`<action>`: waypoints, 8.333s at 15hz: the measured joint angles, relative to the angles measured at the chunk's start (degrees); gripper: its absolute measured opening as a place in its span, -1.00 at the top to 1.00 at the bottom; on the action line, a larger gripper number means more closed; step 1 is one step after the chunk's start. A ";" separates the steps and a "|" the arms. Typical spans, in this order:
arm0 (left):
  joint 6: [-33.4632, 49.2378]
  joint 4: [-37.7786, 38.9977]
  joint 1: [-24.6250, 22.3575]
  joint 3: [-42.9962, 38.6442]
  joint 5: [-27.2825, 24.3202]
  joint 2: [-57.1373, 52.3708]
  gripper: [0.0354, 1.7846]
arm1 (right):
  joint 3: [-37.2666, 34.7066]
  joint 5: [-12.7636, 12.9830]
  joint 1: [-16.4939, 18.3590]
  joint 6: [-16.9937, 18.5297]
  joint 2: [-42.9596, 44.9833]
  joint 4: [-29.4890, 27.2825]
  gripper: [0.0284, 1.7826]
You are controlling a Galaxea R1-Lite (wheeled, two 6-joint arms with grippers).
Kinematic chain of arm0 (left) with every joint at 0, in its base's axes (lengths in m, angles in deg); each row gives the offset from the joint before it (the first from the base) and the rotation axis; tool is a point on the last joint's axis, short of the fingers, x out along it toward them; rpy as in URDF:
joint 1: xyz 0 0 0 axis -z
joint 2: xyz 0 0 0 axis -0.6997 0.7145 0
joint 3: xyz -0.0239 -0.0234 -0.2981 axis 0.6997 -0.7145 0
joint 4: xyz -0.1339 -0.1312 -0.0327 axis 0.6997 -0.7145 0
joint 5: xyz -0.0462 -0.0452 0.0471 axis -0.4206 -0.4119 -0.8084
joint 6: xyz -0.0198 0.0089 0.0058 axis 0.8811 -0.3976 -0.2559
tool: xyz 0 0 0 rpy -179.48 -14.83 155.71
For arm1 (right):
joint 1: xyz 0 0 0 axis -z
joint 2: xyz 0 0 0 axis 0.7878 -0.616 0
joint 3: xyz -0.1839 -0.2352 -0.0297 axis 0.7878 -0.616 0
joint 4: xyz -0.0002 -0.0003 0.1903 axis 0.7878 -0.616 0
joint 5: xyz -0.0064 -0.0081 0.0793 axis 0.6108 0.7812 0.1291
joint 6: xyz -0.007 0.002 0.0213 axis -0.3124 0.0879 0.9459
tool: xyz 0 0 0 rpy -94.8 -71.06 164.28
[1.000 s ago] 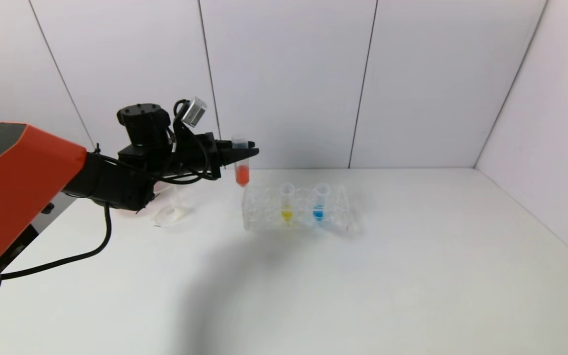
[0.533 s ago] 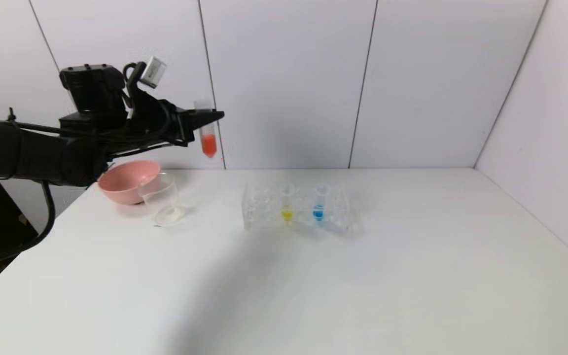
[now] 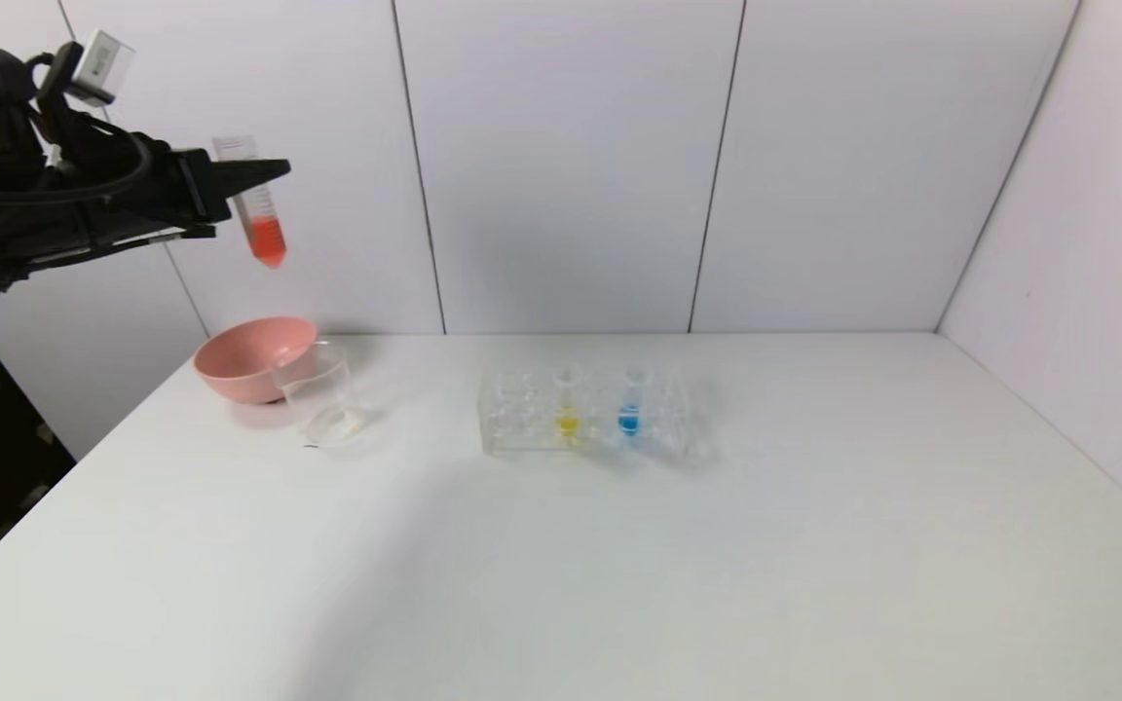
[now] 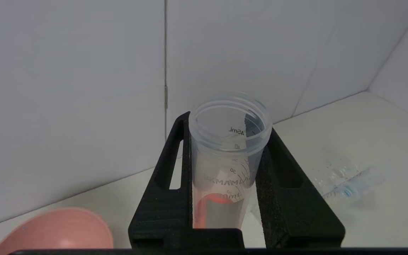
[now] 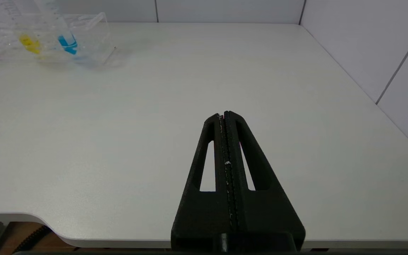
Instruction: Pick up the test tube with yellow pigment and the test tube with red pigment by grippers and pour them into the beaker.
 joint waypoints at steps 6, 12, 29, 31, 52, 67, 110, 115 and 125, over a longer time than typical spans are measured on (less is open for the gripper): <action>0.79 0.33 -7.38 -2.95 -0.61 -2.27 0.44 | 0.00 0.02 0.00 0.00 0.01 0.00 0.91; 2.41 0.77 -11.08 -4.39 -0.79 -1.16 0.44 | 0.00 0.02 0.00 -0.02 0.00 0.00 0.91; 0.33 9.01 -11.92 -5.95 -0.35 9.25 0.44 | 0.00 0.02 0.00 0.00 0.01 0.00 0.91; -0.74 9.03 -11.87 -5.96 -0.41 10.08 0.44 | 0.00 0.02 0.00 0.00 0.00 0.00 0.91; -33.49 -10.56 -12.01 1.02 -1.18 13.36 0.44 | 0.00 0.02 0.00 0.00 0.01 0.00 0.91; -47.59 -41.75 -11.26 13.73 -3.30 11.15 0.44 | 0.00 0.02 0.00 0.00 0.00 0.00 0.91; -76.70 -73.45 -4.21 39.00 11.91 20.87 0.44 | 0.00 0.02 -0.02 0.00 0.00 0.00 0.91; -74.17 -73.45 -3.17 39.11 15.63 20.86 0.44 | 0.00 0.02 0.00 -0.02 0.00 0.00 0.91; -73.56 -73.58 -2.00 39.14 18.49 20.57 0.44 | 0.00 0.02 0.00 0.00 0.00 0.00 0.91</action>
